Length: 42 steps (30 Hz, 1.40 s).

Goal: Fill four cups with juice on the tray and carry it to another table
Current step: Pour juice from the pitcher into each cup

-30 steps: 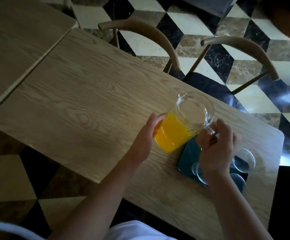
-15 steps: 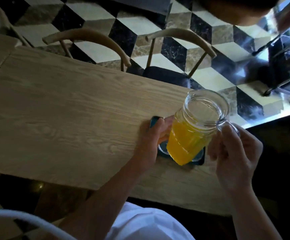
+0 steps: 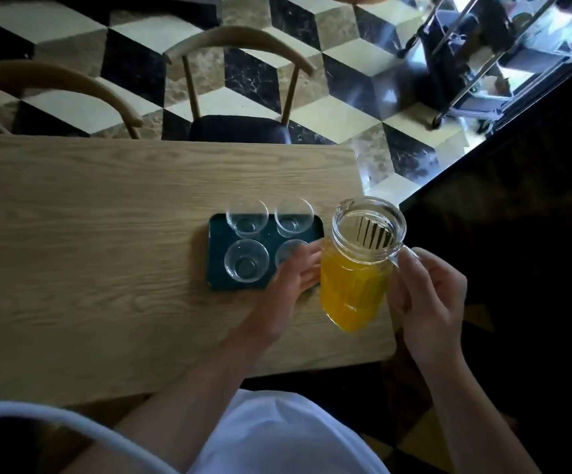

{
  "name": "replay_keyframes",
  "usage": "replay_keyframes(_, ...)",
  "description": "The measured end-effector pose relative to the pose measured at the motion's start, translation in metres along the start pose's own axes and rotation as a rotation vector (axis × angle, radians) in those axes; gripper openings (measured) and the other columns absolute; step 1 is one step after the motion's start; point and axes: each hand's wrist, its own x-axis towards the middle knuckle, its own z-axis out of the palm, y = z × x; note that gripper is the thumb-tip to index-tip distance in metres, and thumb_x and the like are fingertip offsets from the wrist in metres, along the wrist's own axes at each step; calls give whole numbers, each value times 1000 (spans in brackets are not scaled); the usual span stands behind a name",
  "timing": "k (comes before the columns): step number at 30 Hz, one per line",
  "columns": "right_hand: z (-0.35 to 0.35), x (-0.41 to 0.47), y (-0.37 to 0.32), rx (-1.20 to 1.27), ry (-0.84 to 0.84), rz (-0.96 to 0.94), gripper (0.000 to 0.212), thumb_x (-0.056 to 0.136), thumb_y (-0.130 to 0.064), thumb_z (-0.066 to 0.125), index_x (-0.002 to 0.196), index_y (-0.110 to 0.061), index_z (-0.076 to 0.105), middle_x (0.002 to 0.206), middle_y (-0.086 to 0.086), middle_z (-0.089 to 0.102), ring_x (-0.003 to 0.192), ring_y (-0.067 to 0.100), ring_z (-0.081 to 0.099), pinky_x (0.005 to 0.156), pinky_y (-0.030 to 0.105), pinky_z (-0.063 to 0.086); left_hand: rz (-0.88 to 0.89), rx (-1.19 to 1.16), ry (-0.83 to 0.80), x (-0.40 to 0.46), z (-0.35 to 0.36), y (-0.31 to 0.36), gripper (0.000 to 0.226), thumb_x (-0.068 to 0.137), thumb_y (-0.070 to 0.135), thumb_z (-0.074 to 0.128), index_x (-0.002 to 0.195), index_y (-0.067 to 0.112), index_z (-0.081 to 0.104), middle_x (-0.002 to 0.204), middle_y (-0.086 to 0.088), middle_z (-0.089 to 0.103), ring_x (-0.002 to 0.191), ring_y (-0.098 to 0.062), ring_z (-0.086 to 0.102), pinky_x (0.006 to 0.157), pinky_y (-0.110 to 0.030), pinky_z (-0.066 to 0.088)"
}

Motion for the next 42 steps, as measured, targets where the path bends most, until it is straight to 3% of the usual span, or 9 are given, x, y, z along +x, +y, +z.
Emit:
replay_keyframes(6,-23,2,28,-171,28,126,48,104,-21,53,59,-5,47,49,-5,44,43,11,38,42,30,31,-121,-82,-13,13,22,-30,81,90,75,26,148,23,48,140,-3,64,130,-22,59,116,-54,36)
replay_keyframes(11,-27,8,50,-331,50,216,69,94,-57,54,57,0,40,49,5,38,46,22,34,42,43,27,-210,-170,31,17,33,-57,86,89,80,24,147,22,50,139,-6,64,130,-23,58,117,-54,32)
replay_keyframes(14,-24,15,60,-431,26,233,73,90,-63,48,56,1,39,49,12,38,47,23,35,42,48,30,-277,-256,82,18,36,-73,79,93,74,22,145,25,54,139,-7,64,130,-26,58,118,-55,31)
replay_keyframes(17,-21,17,71,-508,-3,249,76,90,-64,44,57,5,40,50,21,39,47,23,35,44,47,33,-317,-338,125,15,38,-86,69,101,65,16,140,28,59,135,-6,67,128,-25,60,117,-51,34)
replay_keyframes(21,-15,18,89,-568,-51,280,76,91,-64,42,58,5,40,49,9,41,47,21,36,47,38,32,-359,-403,171,12,36,-102,63,103,63,14,133,39,63,130,-3,70,126,-23,61,114,-46,38)
replay_keyframes(26,-8,16,105,-595,-130,290,71,100,-51,46,60,8,46,49,14,42,47,21,37,50,33,30,-400,-480,238,12,29,-118,64,103,63,14,129,36,65,126,-5,72,125,-26,62,114,-49,39)
replay_keyframes(31,-3,20,115,-630,-161,341,71,101,-50,47,64,10,49,50,7,45,48,19,40,52,32,31,-448,-517,261,10,24,-129,66,101,66,17,137,31,60,128,-7,71,126,-28,61,113,-50,39)
replay_keyframes(38,1,33,130,-694,-172,417,78,90,-66,41,60,6,44,49,7,46,46,20,42,52,34,36,-518,-502,295,17,24,-136,61,101,66,21,132,33,61,133,-8,66,125,-29,59,113,-52,39)
replay_keyframes(42,7,35,129,-711,-190,428,70,98,-56,44,54,-1,42,47,5,44,46,21,41,51,32,34,-533,-508,299,20,19,-141,67,98,68,24,142,28,54,137,-10,64,126,-30,59,113,-52,39)
